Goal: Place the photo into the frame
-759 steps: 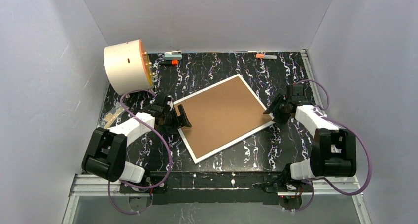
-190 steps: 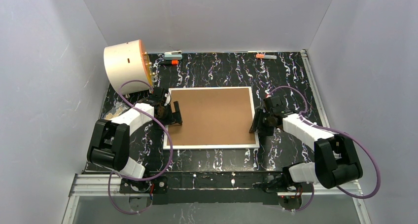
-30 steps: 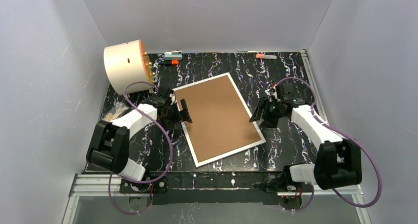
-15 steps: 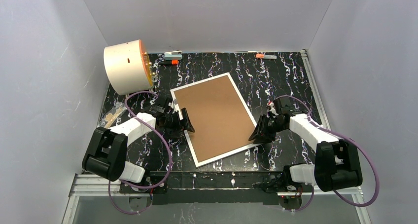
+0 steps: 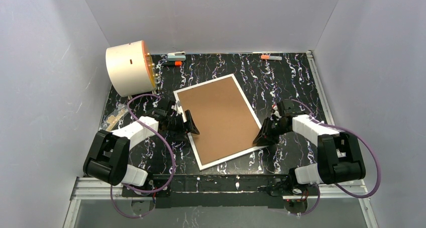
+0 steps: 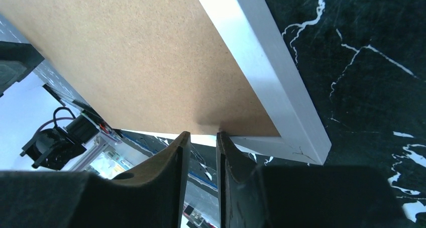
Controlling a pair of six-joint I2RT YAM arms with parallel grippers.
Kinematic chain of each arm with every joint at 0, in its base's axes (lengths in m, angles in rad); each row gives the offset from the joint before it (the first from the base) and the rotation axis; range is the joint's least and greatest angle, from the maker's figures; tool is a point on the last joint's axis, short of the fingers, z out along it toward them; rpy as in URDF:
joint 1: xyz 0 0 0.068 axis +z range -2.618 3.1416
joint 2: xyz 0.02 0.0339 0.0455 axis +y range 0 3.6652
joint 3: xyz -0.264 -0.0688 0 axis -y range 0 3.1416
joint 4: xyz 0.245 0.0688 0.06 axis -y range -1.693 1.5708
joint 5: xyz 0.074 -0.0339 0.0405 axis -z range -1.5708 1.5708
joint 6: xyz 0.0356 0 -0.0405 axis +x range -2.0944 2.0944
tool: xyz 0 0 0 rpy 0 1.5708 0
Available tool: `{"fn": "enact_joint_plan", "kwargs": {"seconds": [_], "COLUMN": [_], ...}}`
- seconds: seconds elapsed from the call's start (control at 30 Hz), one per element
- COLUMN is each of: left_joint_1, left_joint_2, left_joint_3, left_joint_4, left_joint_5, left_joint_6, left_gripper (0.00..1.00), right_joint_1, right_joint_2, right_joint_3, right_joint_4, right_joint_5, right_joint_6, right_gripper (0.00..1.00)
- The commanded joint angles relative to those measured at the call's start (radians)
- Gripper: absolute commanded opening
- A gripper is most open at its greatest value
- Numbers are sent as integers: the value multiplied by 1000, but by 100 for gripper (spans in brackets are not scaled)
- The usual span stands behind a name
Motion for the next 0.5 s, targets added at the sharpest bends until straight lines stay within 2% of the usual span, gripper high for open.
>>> {"fn": "enact_joint_plan", "kwargs": {"seconds": [0.0,0.27,0.47], "left_joint_1": [-4,-5,-4], "left_joint_2": [-5,-9,-22], "left_joint_3": [-38,-44,-41], "left_joint_4": [-25,-20,-12], "left_joint_5": [-10,-9,-15], "left_joint_6": [8,8,12], "left_gripper": [80,81,84], "right_joint_1": [3,13,16], "right_joint_2": [23,3,-99], "right_joint_3": [-28,-62,-80], "right_joint_4": [104,167,204], "right_joint_5": [76,95,59], "right_joint_6": [20,32,36], "right_gripper": [33,32,38]}}
